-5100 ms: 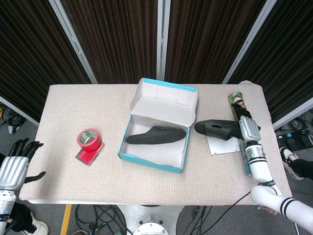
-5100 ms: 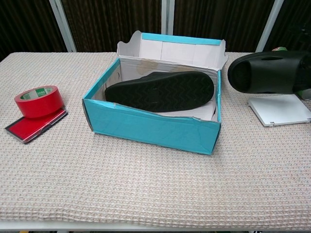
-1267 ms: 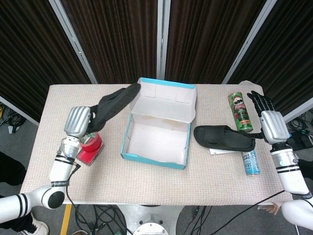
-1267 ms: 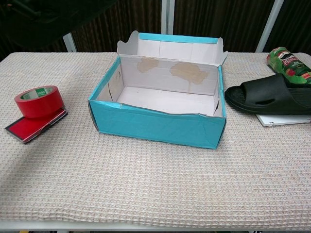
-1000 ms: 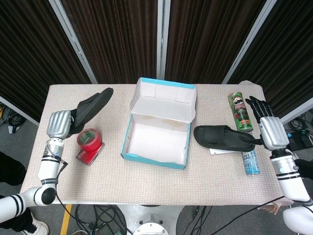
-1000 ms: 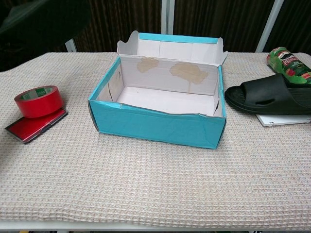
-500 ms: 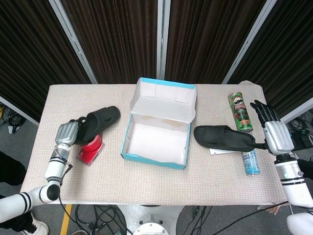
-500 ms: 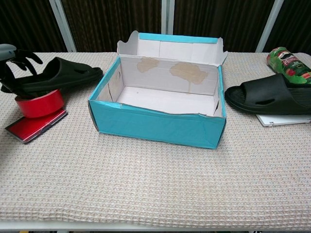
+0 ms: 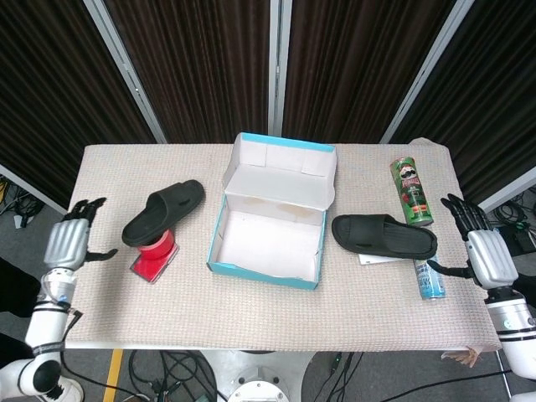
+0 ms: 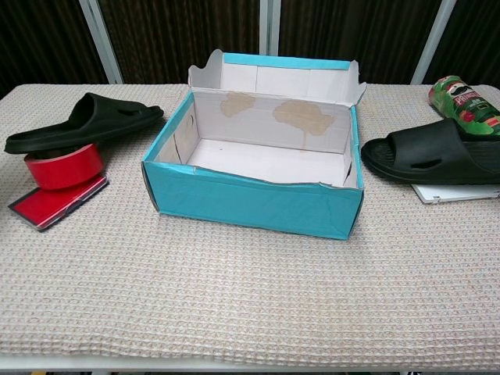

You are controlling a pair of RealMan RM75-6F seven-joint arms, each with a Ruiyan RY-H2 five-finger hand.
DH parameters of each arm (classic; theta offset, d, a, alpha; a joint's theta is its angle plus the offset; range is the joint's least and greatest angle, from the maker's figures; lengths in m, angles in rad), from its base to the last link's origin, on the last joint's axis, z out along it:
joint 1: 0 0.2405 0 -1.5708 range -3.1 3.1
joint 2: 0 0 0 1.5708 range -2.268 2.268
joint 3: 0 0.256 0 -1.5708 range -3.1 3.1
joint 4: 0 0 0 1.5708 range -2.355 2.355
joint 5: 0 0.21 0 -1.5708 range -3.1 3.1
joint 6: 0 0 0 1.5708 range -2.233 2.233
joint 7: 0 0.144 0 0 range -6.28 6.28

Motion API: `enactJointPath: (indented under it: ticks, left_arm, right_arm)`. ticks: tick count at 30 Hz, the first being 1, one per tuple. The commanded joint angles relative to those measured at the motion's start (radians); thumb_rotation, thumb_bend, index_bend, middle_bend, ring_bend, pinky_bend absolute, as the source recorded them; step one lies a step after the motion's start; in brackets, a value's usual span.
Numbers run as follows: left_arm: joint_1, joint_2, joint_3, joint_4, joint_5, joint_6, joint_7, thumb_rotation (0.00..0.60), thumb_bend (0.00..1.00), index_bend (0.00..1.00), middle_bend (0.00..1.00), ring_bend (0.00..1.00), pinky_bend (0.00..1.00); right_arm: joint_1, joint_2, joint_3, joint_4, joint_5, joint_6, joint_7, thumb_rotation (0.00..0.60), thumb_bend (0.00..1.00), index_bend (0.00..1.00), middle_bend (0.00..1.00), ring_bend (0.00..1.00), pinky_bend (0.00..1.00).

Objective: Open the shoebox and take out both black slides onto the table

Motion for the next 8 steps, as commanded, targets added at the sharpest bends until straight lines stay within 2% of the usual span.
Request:
enactJointPath:
  ticks: [1,8]
  left_arm:
    - [0.109,0.050,0.058,0.047,0.106,0.134,-0.050,0.600,0.02,0.14,0.16,0.08,0.21]
    - [0.233,0.081,0.135,0.090,0.215,0.249,-0.113,0.600,0.02,0.14,0.16,0.08,0.19]
  right_arm:
    - [-0.034,0.007,-0.045,0.040,-0.069,0.041,0.066,0.600,0.04,0.00,0.00,0.00,0.00]
    - [-0.111,-0.021,-0.072,0.061,-0.091,0.150,0.044,0.600,0.03,0.00,0.00,0.00,0.00]
